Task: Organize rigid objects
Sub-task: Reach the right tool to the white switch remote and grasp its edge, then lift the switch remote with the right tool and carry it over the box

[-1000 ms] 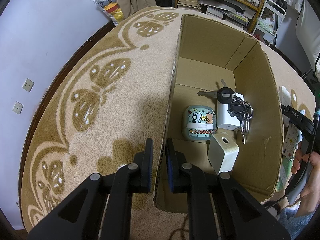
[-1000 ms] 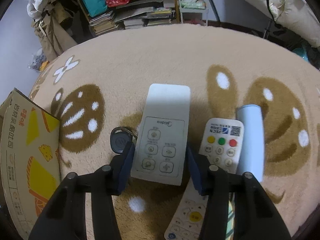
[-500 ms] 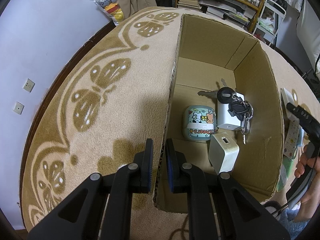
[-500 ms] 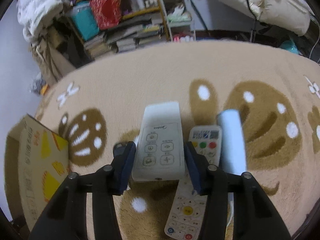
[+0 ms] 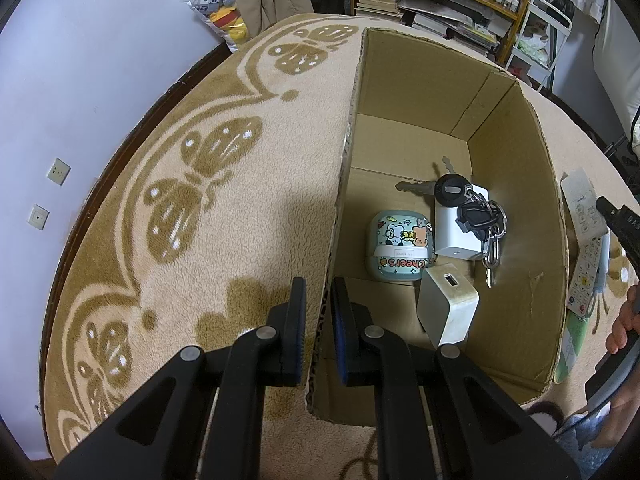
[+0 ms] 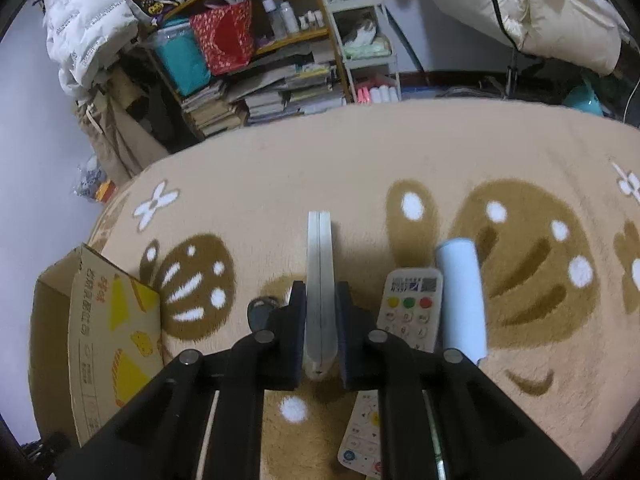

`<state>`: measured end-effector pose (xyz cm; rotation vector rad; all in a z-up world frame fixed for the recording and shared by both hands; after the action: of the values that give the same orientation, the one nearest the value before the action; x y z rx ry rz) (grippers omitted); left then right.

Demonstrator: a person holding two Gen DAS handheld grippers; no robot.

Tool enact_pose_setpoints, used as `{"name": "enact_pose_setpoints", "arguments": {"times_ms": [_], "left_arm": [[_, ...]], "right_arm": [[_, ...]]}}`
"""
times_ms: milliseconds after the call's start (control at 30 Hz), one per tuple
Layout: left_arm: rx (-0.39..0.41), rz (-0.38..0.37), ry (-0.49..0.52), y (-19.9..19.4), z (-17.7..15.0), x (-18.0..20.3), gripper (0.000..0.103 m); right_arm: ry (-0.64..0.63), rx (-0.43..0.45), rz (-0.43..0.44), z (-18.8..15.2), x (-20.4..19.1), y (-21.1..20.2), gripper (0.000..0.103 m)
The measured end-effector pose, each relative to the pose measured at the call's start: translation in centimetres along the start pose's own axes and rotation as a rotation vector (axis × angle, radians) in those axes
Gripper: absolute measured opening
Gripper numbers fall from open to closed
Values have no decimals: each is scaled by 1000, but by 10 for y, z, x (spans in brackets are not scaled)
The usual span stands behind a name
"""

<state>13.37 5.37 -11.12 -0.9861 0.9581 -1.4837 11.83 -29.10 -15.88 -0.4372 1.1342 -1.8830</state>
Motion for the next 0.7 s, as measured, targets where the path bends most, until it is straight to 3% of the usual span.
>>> {"name": "enact_pose_setpoints", "arguments": {"times_ms": [167,433,700], "left_arm": [[0,-3,-3,0,0,0,12],[0,-2,-3,0,0,0,12],[0,0,-1,0,0,0,12]], "right_arm": [[5,6,1,0,0,-2,16],[-7,128,29,7,-12,-39,15],[-67,199,136,5,-41,-79,15]]}}
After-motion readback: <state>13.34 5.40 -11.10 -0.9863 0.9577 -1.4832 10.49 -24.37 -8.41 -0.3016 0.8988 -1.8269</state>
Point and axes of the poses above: each gripper's, at about its wrist camera, not at the fingertips, and y roughly the way its jaws point, x to its right, z to its top, the point moved 1 cm from there along y, roughly the way its jaws point, and after that the axes turned 10 degrees about -z, right-handed, at the moved point
